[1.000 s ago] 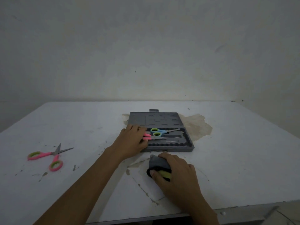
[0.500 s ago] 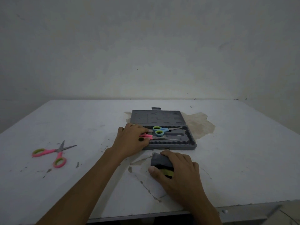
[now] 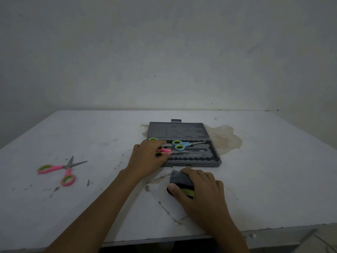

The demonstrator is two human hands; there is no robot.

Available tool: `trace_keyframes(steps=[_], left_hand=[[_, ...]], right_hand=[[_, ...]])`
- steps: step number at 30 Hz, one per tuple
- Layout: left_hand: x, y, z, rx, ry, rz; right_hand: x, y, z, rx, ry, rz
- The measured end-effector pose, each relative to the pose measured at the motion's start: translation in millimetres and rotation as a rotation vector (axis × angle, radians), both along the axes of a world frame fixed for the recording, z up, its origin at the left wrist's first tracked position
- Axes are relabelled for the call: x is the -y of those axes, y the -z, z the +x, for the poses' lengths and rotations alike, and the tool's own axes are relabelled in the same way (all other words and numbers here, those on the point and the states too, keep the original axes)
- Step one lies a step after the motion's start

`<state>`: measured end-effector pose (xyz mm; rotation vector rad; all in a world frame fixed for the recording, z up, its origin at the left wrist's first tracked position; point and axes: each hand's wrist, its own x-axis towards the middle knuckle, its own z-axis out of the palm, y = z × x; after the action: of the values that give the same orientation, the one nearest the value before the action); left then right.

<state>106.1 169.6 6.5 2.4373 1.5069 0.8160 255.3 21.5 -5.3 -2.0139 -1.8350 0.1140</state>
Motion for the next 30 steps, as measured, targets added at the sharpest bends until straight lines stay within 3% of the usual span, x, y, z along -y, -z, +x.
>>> trace_keyframes(steps=[2,6,10,14,18,22,30], left_hand=[[12.4,-1.2,-4.3,0.032,-0.019,0.018],[52.4,-1.7,-33.9,0.14,-0.06,-0.006],[86.8,3.5,-84.9,0.207,-0.157,-0.054],[96.1,7.5,-129.3,0.214,-0.287,0.0],[85.9,13.8,-173.4,0.086,-0.45,0.102],[66.2,18.5,-211.1,-0.063,-0.619,-0.046],[47.8,11.4,-234.2,-0.113,-0.572,-0.093]], right_hand=[[0.0,0.4,-1.8,0.055,0.035,0.034],[4.1,-0.9,-11.7,0.133,0.071,0.328],[4.3,-8.7,-46.7,0.079,-0.098,0.536],[-11.2,-1.2,-84.2,0.055,-0.296,0.455],[-25.0,18.4,-93.0,0.069,-0.356,0.353],[-26.6,20.1,-92.1,0.055,-0.357,0.268],[-24.7,20.1,-93.1,0.052,-0.368,0.236]])
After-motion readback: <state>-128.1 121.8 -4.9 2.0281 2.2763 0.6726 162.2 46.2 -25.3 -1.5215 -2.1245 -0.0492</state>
